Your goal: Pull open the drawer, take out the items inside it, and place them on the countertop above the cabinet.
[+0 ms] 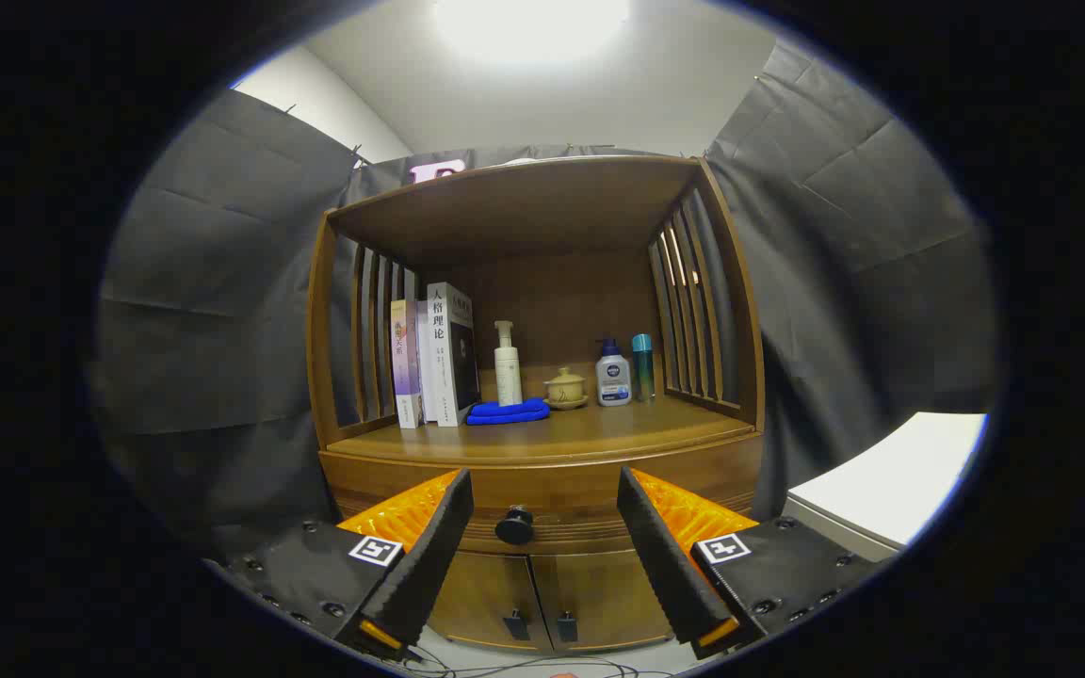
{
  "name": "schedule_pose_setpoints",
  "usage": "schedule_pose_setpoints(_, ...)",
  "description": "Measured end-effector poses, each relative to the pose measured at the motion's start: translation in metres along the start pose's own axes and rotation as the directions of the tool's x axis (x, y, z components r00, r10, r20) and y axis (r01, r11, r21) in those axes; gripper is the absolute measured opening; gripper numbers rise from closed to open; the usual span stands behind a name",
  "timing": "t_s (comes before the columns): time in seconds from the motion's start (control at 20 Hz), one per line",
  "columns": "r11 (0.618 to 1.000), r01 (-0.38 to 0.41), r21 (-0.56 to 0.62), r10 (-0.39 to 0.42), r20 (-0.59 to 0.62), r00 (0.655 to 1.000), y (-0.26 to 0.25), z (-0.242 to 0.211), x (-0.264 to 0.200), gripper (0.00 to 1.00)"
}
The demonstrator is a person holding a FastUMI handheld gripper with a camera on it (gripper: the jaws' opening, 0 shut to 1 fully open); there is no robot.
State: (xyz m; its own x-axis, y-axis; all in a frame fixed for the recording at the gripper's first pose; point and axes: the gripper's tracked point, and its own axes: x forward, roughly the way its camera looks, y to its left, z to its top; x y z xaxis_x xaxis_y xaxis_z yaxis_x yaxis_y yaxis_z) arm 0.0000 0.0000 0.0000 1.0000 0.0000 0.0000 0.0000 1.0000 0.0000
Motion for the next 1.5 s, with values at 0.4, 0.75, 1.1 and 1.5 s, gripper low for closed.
schedule_pose_setpoints(0.4, 1.0, -0.016, -0.007, 0.016, 0.006, 1.0, 0.005, 0.0, -0.001, 0.98)
schedule_pose_setpoints(0.75, 1.0, -0.019, -0.015, 0.019, 0.01, 1.0, 0.008, 0.0, 0.001, 0.98)
schedule_pose_setpoints(1.1, 1.0, -0.025, -0.014, 0.025, 0.013, 1.0, 0.011, 0.0, 0.001, 0.98)
schedule_pose_setpoints(1.5, 1.0, -0.025, -0.011, 0.026, 0.009, 1.0, 0.014, 0.002, 0.004, 0.98)
